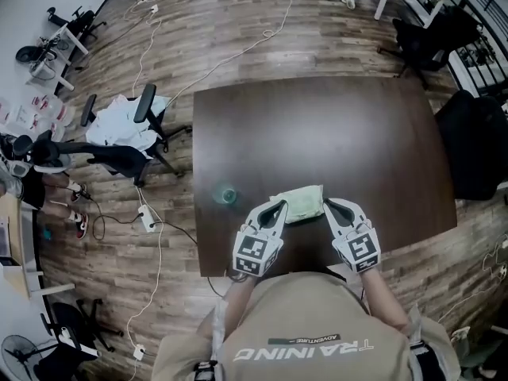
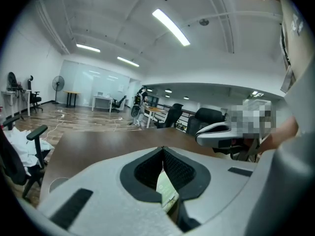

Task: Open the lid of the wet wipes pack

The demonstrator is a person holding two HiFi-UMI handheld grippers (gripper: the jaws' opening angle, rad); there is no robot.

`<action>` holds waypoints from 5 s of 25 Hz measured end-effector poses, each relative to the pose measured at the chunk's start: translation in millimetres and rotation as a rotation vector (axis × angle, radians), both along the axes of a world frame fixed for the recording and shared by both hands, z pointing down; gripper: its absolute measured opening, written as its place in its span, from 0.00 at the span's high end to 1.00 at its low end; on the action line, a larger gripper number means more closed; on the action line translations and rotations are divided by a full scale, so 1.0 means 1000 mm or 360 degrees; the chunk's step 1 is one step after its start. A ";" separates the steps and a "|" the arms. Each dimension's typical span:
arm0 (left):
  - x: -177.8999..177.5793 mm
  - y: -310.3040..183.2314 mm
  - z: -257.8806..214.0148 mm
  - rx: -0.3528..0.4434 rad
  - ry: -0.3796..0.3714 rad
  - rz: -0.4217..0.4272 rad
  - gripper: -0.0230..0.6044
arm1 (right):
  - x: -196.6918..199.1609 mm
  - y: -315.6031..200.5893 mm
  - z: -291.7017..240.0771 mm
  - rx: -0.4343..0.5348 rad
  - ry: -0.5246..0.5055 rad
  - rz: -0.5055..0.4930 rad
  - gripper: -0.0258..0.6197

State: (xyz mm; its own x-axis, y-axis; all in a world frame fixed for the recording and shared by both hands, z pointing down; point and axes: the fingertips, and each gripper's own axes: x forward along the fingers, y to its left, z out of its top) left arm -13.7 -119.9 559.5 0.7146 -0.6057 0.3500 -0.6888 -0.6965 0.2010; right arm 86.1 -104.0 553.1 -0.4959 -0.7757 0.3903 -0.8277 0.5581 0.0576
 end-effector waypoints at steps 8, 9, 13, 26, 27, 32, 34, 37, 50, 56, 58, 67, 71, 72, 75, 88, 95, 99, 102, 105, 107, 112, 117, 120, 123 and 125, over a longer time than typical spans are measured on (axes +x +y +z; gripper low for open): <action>-0.005 -0.013 -0.001 0.0019 0.0034 0.0060 0.95 | -0.007 0.014 0.003 -0.0044 0.0141 0.0019 0.93; -0.006 -0.012 -0.001 0.0013 0.0038 0.0056 0.95 | -0.010 0.015 0.005 -0.0051 0.0157 -0.0002 0.94; -0.008 -0.003 -0.009 0.0015 0.0041 0.0020 0.95 | -0.017 0.018 0.007 -0.0060 0.0146 -0.0065 0.93; -0.005 0.006 -0.029 0.0059 -0.0093 -0.0123 0.95 | -0.018 0.006 -0.004 0.0008 0.0012 -0.0257 0.94; -0.003 0.005 -0.030 0.0059 -0.0098 -0.0126 0.95 | -0.016 0.004 -0.003 0.0002 0.0009 -0.0263 0.94; 0.007 0.006 -0.019 0.0064 -0.0208 -0.0106 0.95 | -0.010 0.001 0.012 -0.0052 0.0012 -0.0294 0.94; 0.012 0.005 -0.016 0.0069 -0.0217 -0.0097 0.95 | -0.007 -0.001 0.015 -0.0052 0.0013 -0.0308 0.94; 0.017 -0.002 -0.016 0.0051 -0.0184 -0.0111 0.95 | -0.005 -0.010 0.017 -0.0051 0.0011 -0.0315 0.94; 0.008 -0.016 -0.016 0.0055 -0.0148 -0.0199 0.95 | -0.009 -0.022 0.019 -0.0059 0.0016 -0.0357 0.94; -0.004 -0.006 -0.006 0.0010 -0.0164 -0.0189 0.95 | -0.013 -0.019 0.017 -0.0051 0.0003 -0.0295 0.94; -0.005 -0.005 -0.002 0.0002 -0.0175 -0.0189 0.95 | -0.011 -0.017 0.018 -0.0050 0.0005 -0.0288 0.94; -0.004 0.001 0.012 -0.0044 -0.0213 -0.0151 0.95 | -0.002 -0.010 0.031 -0.0100 0.0024 -0.0230 0.94; -0.010 0.007 0.038 -0.0118 -0.0257 -0.0127 0.95 | -0.007 -0.004 0.042 -0.0140 0.0049 -0.0252 0.94; -0.010 0.009 0.044 -0.0137 -0.0266 -0.0118 0.95 | -0.008 -0.003 0.045 -0.0150 0.0056 -0.0258 0.94; -0.010 0.010 0.061 -0.0173 -0.0308 -0.0091 0.95 | -0.008 -0.002 0.053 -0.0182 0.0080 -0.0269 0.94; -0.002 0.018 0.119 -0.0261 -0.0510 0.0085 0.95 | -0.011 0.013 0.088 -0.0261 0.0309 -0.0398 0.94; 0.002 0.018 0.164 -0.0353 -0.0622 0.0186 0.95 | -0.018 0.017 0.103 -0.0299 0.0396 -0.0479 0.93; 0.006 0.018 0.176 -0.0375 -0.0640 0.0219 0.95 | -0.020 0.015 0.109 -0.0311 0.0408 -0.0501 0.93; 0.008 0.021 0.182 -0.0373 -0.0704 0.0275 0.95 | -0.020 0.015 0.118 -0.0338 0.0429 -0.0516 0.93; 0.011 0.023 0.188 -0.0368 -0.0772 0.0342 0.95 | -0.020 0.018 0.128 -0.0376 0.0470 -0.0539 0.93; 0.013 0.022 0.191 -0.0363 -0.0820 0.0389 0.95 | -0.020 0.017 0.132 -0.0389 0.0492 -0.0561 0.93; 0.019 0.023 0.194 -0.0367 -0.0916 0.0470 0.95 | -0.021 0.017 0.141 -0.0373 0.0604 -0.0644 0.93; 0.020 0.023 0.197 -0.0507 -0.0855 0.0489 0.95 | -0.029 0.026 0.152 -0.0372 0.0737 -0.0806 0.93; 0.019 0.022 0.197 -0.0522 -0.0834 0.0474 0.95 | -0.037 0.026 0.157 -0.0345 0.0839 -0.0899 0.93; 0.020 0.023 0.197 -0.0489 -0.0856 0.0465 0.95 | -0.040 0.025 0.166 -0.0336 0.0939 -0.0969 0.93; 0.019 0.023 0.198 -0.0475 -0.0874 0.0466 0.95 | -0.041 0.025 0.171 -0.0339 0.1005 -0.1013 0.93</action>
State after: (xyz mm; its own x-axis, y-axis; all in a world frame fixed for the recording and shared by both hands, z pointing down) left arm 5.4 -97.3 757.6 0.5055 -0.2363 0.8299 -0.5376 -0.8385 0.0888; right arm 45.5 -79.1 724.4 -0.4507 -0.3103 0.8370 -0.2109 0.9481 0.2379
